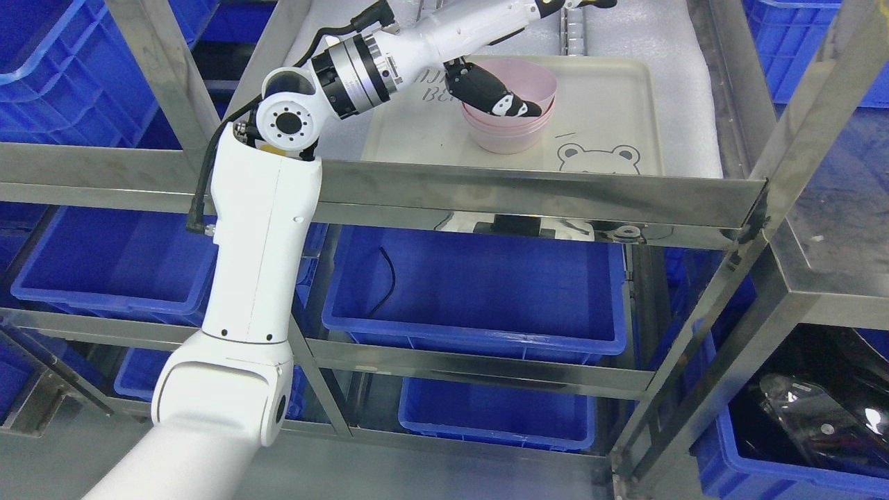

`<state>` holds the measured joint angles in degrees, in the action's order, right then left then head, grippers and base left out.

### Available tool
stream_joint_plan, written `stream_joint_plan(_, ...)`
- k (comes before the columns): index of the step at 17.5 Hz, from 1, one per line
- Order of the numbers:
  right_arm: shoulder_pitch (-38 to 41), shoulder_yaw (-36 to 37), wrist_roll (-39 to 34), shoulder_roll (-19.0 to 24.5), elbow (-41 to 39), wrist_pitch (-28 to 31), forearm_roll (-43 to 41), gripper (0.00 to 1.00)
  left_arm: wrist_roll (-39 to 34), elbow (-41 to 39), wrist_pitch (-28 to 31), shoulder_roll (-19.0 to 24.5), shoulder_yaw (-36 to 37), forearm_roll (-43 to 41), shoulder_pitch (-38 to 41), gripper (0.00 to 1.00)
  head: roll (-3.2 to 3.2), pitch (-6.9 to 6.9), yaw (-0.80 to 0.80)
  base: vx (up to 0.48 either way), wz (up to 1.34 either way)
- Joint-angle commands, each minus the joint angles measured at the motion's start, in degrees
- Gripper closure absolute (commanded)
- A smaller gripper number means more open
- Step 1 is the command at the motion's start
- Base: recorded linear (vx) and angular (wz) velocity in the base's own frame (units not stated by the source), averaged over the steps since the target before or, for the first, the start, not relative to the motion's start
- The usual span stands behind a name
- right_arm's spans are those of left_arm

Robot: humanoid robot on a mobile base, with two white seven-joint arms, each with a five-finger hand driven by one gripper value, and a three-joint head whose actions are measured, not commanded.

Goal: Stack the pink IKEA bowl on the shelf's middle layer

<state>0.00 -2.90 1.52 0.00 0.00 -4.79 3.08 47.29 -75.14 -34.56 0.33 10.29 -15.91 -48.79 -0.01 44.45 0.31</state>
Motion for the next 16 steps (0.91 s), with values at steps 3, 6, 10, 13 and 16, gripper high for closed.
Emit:
stream_joint_plan(3,1.3,0.0,0.0,-1.0,-1.0,0.0,0.0,0.0,-5.0,-4.1,-1.6,0.7,25.0,9.1,9.0,0.04,0.0,0.0,0.0,0.0,0.0)
stream_joint_plan(6,1.3,0.0,0.0,-1.0,-1.0,0.0,0.0,0.0,-4.4,-4.5,-3.9,0.7,27.2,7.5,13.6,0.04,0.0,0.0,0.0,0.0,0.0)
stream_joint_plan(10,1.3,0.0,0.0,-1.0,-1.0,0.0,0.0,0.0,-0.1,-4.4,-8.8,0.7,27.8,4.6,18.7,0.04,0.0,0.0,0.0,0.0,0.0)
stream_joint_plan(13,1.3,0.0,0.0,-1.0,-1.0,0.0,0.0,0.0,-0.1,-4.4,-10.4,0.7,26.4,4.6,24.9,0.04,0.0,0.0,0.0,0.0,0.0)
stream_joint_plan(16,1.3,0.0,0.0,-1.0,-1.0,0.0,0.0,0.0,-0.2,-3.6,-10.4,0.7,21.8,4.5,31.8,0.04,0.0,0.0,0.0,0.0,0.0)
